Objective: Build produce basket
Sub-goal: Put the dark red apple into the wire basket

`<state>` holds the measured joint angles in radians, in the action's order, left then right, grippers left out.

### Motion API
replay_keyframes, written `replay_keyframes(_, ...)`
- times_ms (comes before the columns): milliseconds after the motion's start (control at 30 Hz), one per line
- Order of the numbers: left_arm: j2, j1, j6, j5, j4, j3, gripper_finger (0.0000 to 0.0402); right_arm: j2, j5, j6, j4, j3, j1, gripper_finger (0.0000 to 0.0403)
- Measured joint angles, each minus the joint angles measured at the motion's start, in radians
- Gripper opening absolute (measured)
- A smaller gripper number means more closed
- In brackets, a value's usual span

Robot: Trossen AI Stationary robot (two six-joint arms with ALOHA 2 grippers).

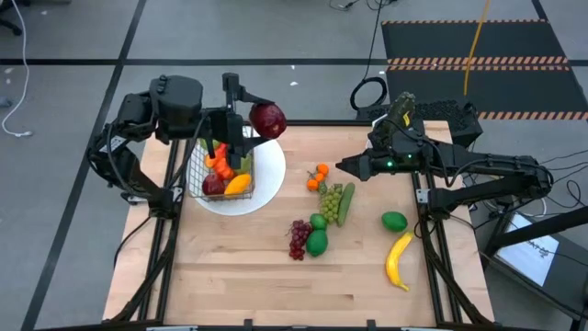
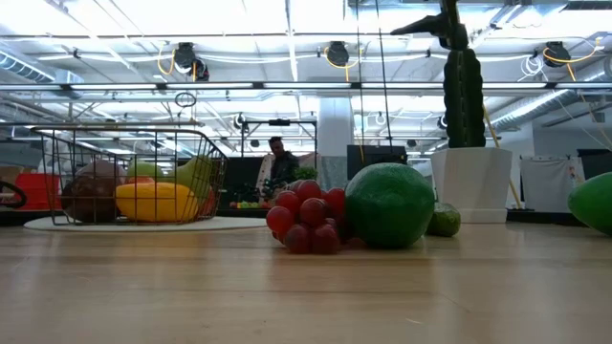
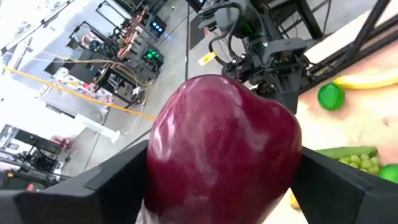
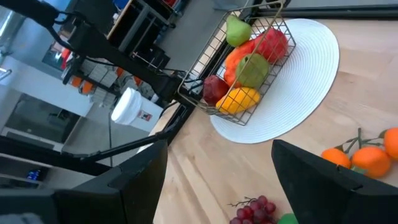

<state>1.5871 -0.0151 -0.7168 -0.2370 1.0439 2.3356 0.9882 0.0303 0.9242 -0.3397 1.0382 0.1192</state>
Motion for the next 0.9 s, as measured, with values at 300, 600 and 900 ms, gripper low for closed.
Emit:
replay_keyframes(300, 0.0, 0.0, 0.325, 0.0, 0.0, 0.0, 0.034, 0.0, 0.0, -0.121, -0.001, 0.0, 0.006, 0.0281)
replay_keyframes(600, 0.0, 0.0, 0.72, 0.001, 0.0, 0.0, 0.034, 0.0, -0.001, -0.24, -0.001, 0.0, 0.006, 0.0281)
replay_keyframes(900, 0.0, 0.0, 1.131, 0.0, 0.001, 0.0, 0.034, 0.0, -0.001, -0.287, -0.001, 0.0, 0.006, 0.0281)
